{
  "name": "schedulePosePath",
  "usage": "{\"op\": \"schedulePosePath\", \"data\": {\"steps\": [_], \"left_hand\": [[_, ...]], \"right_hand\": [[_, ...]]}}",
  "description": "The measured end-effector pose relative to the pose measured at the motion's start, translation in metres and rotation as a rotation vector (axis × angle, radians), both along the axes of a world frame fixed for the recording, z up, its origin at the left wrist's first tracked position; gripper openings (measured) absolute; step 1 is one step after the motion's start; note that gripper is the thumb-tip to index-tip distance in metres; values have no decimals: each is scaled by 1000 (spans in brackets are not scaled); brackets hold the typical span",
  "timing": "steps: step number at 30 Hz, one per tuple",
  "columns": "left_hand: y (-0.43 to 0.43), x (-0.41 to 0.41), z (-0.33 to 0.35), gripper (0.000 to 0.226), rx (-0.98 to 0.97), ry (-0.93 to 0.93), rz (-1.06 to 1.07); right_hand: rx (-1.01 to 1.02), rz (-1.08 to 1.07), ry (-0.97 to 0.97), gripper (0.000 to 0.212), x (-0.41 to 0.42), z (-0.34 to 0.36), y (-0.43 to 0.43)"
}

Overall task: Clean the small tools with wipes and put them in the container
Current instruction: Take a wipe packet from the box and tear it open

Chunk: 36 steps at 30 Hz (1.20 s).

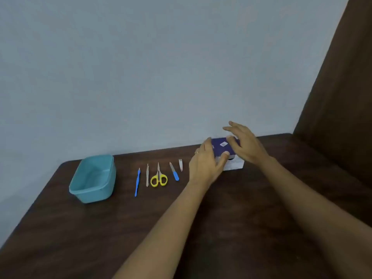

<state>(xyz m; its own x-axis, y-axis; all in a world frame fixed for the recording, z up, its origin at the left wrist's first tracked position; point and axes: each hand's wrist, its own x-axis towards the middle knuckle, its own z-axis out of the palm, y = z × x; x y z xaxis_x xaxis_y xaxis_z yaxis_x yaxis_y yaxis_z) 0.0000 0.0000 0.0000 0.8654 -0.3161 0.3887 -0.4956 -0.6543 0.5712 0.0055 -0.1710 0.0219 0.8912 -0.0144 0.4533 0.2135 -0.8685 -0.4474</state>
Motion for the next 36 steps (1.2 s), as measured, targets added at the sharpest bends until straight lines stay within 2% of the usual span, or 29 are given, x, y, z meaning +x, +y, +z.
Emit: {"op": "schedulePosePath", "data": {"steps": [3, 9, 12, 18, 24, 27, 30, 33, 36], "left_hand": [[-4, -4, -13, 65, -76, 16, -1], [-6, -26, -23, 71, -185, 228, -64], [-7, -40, -23, 69, -216, 271, -57], [-13, -68, -17, 43, -234, 201, 57], [-12, -82, -21, 33, -172, 170, 193], [-13, -84, -24, 23, -209, 160, 231], [-12, -85, -30, 17, -239, 145, 227], [-13, -84, -33, 14, -218, 116, 223], [-14, -83, -35, 12, -191, 101, 229]], "right_hand": [[-41, -25, -53, 38, -7, -8, -1], [-49, 43, 60, 38, -31, -27, 1], [-79, 61, 109, 37, -44, -31, 3], [-147, 39, 55, 31, -60, -23, -3], [-165, 77, 115, 25, -73, -8, -9], [-184, 124, 134, 24, -76, 1, -11], [-121, 155, 149, 21, -75, 17, -13], [-48, 128, 73, 18, -68, 31, -15], [28, 4, -161, 18, -56, 36, -12]]}}
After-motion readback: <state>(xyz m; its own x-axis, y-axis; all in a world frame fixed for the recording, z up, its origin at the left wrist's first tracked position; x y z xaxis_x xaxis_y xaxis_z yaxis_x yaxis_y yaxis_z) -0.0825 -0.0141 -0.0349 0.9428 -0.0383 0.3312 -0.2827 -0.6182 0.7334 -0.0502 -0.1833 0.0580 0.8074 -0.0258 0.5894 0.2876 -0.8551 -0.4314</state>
